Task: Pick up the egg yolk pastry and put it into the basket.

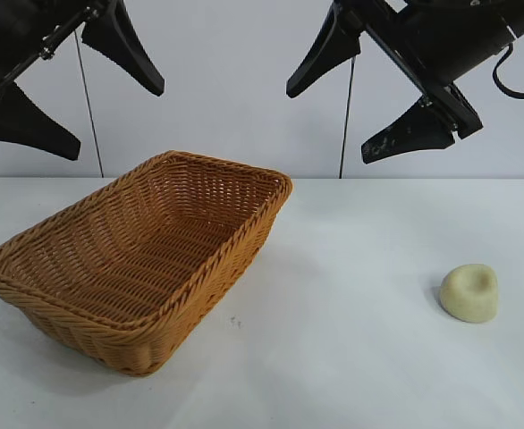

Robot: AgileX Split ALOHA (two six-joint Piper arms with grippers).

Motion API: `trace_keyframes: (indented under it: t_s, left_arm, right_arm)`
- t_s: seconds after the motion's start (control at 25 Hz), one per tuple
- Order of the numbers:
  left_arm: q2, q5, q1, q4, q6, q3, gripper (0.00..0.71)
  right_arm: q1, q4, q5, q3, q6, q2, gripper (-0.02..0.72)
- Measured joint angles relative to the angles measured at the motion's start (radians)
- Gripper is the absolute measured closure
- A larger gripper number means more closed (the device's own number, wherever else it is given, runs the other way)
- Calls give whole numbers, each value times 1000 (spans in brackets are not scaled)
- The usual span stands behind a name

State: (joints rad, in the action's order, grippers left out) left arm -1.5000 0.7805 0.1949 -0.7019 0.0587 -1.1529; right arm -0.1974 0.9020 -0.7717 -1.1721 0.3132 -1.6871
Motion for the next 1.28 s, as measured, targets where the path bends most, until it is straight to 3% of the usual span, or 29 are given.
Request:
trace_keyframes:
  t_s: [0.32, 0.52, 0.68, 0.8, 0.88, 1.04, 1.16, 1.28]
  left_arm:
    - [144, 57, 0, 199, -278, 53, 18]
    - [271, 43, 0, 262, -543, 233, 18]
    - [298, 22, 1, 270, -671, 301, 18]
    - [298, -7, 37, 294, -771, 326, 18]
    - [298, -30, 85, 349, -877, 332, 18]
    - [298, -54, 168, 585, -1199, 334, 18]
    - [298, -64, 202, 702, -1362, 336, 18]
    - [283, -79, 212, 715, -1415, 336, 18]
  right_arm:
    - [0, 0, 2, 0, 0, 0, 7]
    - [0, 0, 3, 0, 0, 0, 7]
    - [0, 0, 3, 0, 0, 0, 7]
    - [0, 0, 3, 0, 0, 0, 7]
    - [0, 0, 3, 0, 0, 0, 7]
    - [0, 0, 3, 0, 0, 0, 7]
    - [0, 0, 3, 0, 0, 0, 7]
    - [0, 0, 3, 0, 0, 0, 7]
